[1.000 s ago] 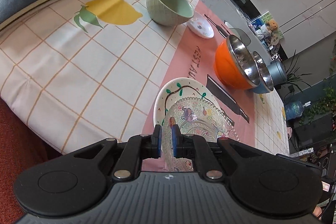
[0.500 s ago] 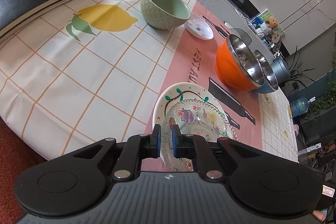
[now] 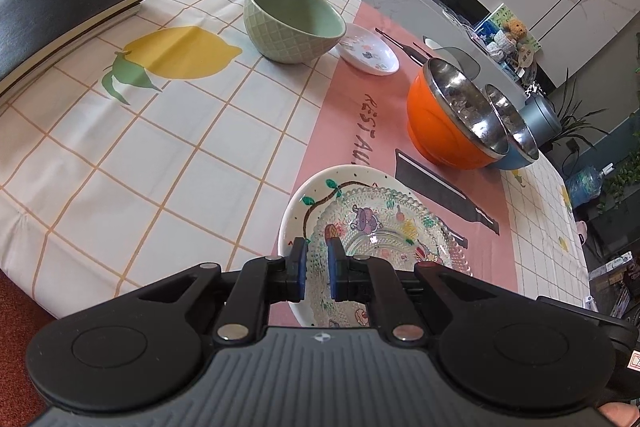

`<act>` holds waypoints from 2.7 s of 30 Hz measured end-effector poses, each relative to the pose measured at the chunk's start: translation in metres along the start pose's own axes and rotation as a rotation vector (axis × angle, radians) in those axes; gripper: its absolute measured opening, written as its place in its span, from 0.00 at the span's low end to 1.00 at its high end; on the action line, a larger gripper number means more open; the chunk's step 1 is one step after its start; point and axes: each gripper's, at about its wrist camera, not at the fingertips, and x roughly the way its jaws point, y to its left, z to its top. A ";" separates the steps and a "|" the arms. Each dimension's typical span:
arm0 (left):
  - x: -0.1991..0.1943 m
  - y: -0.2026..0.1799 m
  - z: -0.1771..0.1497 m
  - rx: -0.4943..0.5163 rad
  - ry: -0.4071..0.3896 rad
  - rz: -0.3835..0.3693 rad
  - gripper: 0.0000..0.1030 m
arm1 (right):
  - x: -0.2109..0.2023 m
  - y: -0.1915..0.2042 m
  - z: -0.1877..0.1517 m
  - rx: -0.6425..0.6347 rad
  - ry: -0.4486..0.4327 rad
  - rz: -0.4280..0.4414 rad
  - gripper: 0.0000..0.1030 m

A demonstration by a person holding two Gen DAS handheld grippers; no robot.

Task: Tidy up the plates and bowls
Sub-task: 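Carry the glass plate with both tools and lower it onto the white painted plate, then open both tools to release the glass plate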

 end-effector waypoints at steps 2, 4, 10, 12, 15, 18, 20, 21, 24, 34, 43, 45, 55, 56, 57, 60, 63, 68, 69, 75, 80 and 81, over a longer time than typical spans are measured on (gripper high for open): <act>0.001 -0.002 0.000 0.020 -0.005 0.005 0.11 | 0.000 0.000 0.000 0.000 -0.004 -0.002 0.04; 0.001 -0.004 0.001 0.041 -0.005 0.011 0.12 | 0.000 0.000 0.000 -0.002 -0.009 -0.004 0.04; 0.003 -0.012 0.002 0.106 0.011 0.030 0.14 | -0.003 -0.002 -0.001 0.014 -0.019 0.004 0.03; 0.003 -0.014 0.003 0.121 0.013 0.036 0.15 | -0.003 -0.004 -0.001 0.022 -0.018 0.009 0.03; 0.005 -0.016 0.003 0.141 0.015 0.041 0.16 | -0.004 -0.006 -0.001 0.029 -0.019 0.015 0.03; 0.005 -0.019 0.002 0.162 0.016 0.045 0.17 | -0.005 -0.008 0.000 0.036 -0.020 0.021 0.03; 0.005 -0.021 0.003 0.183 0.022 0.050 0.17 | -0.005 -0.008 0.000 0.038 -0.023 0.023 0.03; 0.005 -0.022 0.003 0.194 0.025 0.052 0.17 | -0.006 -0.009 0.000 0.040 -0.024 0.024 0.03; 0.006 -0.025 0.004 0.232 0.035 0.058 0.19 | -0.006 -0.009 0.000 0.042 -0.025 0.024 0.02; 0.006 -0.042 -0.001 0.414 0.038 0.127 0.21 | -0.008 -0.008 0.000 0.034 -0.030 0.022 0.02; 0.008 -0.056 -0.006 0.543 0.040 0.183 0.25 | -0.007 -0.007 0.001 0.030 -0.030 0.018 0.02; 0.009 -0.058 -0.008 0.572 0.036 0.199 0.27 | -0.008 -0.006 0.001 0.027 -0.030 0.016 0.02; -0.004 -0.023 0.000 0.415 -0.034 0.158 0.54 | -0.006 0.002 0.001 -0.024 -0.035 -0.013 0.03; -0.004 -0.018 0.001 0.391 -0.027 0.146 0.54 | -0.005 0.004 0.001 -0.041 -0.036 -0.020 0.03; -0.004 -0.012 0.003 0.358 -0.016 0.124 0.54 | -0.003 0.007 0.001 -0.057 -0.035 -0.027 0.03; -0.003 -0.001 0.007 0.275 0.011 0.043 0.52 | 0.005 0.014 0.003 -0.100 -0.030 -0.049 0.04; -0.001 0.003 0.008 0.233 0.025 0.002 0.40 | 0.012 0.020 0.004 -0.137 -0.026 -0.064 0.05; 0.003 0.003 0.007 0.225 0.039 -0.008 0.31 | 0.018 0.031 0.005 -0.232 -0.021 -0.103 0.06; 0.003 0.003 0.007 0.224 0.038 -0.010 0.30 | 0.018 0.034 0.004 -0.256 -0.017 -0.114 0.06; 0.002 0.004 0.006 0.216 0.037 -0.016 0.29 | 0.023 0.049 -0.001 -0.375 -0.018 -0.174 0.08; 0.002 0.004 0.006 0.212 0.034 -0.011 0.29 | 0.023 0.051 -0.002 -0.390 -0.016 -0.182 0.11; 0.001 0.003 0.006 0.212 0.028 -0.002 0.29 | 0.023 0.051 -0.003 -0.387 -0.017 -0.182 0.13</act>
